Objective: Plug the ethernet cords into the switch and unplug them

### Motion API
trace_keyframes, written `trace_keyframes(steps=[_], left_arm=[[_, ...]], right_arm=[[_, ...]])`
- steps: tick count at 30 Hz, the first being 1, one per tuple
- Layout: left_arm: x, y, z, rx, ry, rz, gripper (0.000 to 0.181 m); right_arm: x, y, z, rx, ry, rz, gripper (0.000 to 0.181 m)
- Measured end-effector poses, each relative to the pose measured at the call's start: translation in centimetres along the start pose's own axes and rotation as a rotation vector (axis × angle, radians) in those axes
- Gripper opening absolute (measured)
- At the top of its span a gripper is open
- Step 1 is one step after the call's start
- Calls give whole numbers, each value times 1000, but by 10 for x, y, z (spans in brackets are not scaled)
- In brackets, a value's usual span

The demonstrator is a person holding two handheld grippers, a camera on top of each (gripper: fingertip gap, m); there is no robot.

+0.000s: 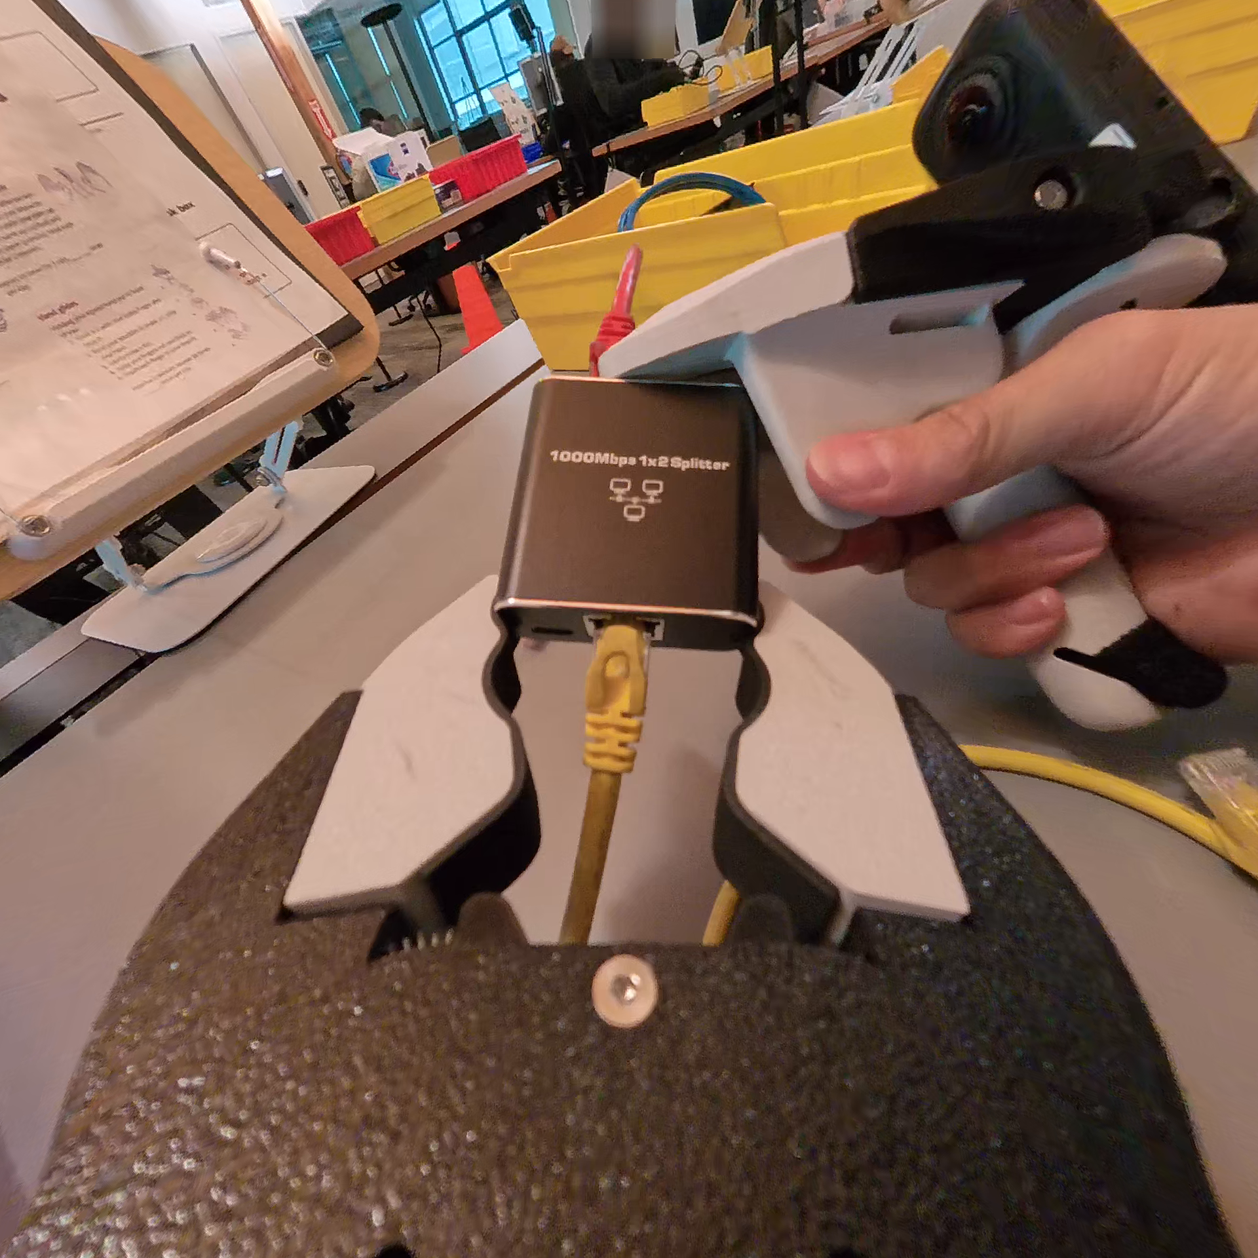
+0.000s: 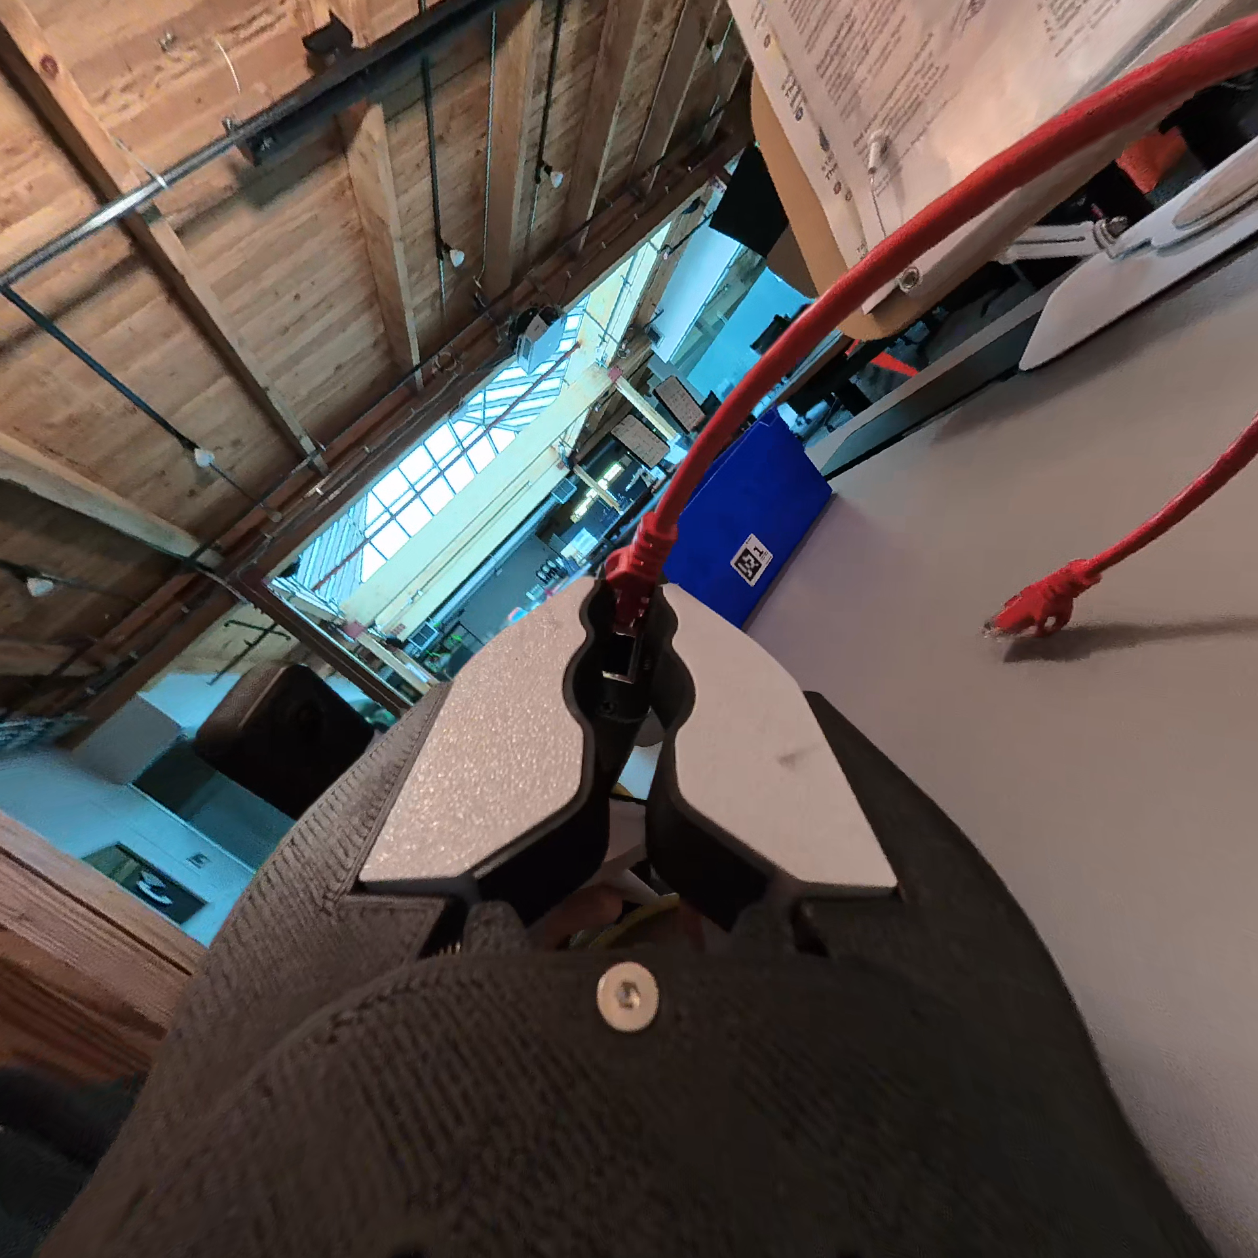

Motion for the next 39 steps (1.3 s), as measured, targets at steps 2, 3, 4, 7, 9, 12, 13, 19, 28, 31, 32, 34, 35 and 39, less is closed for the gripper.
trace_keyframes(steps=[2,3,4,7,9,12,13,19,28,31,32,34,35,39], left_arm=[[-1,-2,0,-5,3,-10,61],[-1,-3,-1,9,2,-27,61],[-2,-5,-2,20,6,-45,61],[-3,-7,-5,17,23,-64,61],[-5,-9,-7,16,35,-81,61],[-8,-12,-11,26,56,-112,60],[-8,-13,-11,29,54,-123,61],[-7,-12,-5,-24,31,-98,61],[-15,-25,-3,-78,58,-137,61],[-13,-24,-2,-86,55,-121,60],[-13,-24,-2,-85,54,-120,61],[-12,-23,-2,-82,53,-108,61],[-12,-22,-2,-80,50,-105,61],[-9,-19,-1,-71,40,-85,61]], right_arm=[[3,-3,-1,-56,-26,-4,7],[4,-6,-3,-74,-28,-13,12],[5,-7,-3,-83,-34,-23,12],[7,-10,-4,-73,-26,-46,12],[9,-11,-5,-54,-20,-64,12],[13,-14,-7,-10,-8,-101,12],[14,-15,-7,14,-1,-111,12],[7,-2,-29,39,84,-80,8],[-30,-7,-97,-536,-135,183,11],[-66,6,-162,-704,-159,432,11],[-81,9,-183,-742,-157,510,11],[-112,19,-221,-827,-144,690,11],[-128,26,-234,-868,-174,783,11],[-187,73,-260,-969,-422,1137,11]])
Point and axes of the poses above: each gripper's, where its closed fingertips meet, x out along the fingers, z out of its underside, y = z × x across the jaws, the point moved 1 cm from there along -x, back along the fingers, and after that the axes turned 5 degrees about z, right-handed, at the moved point
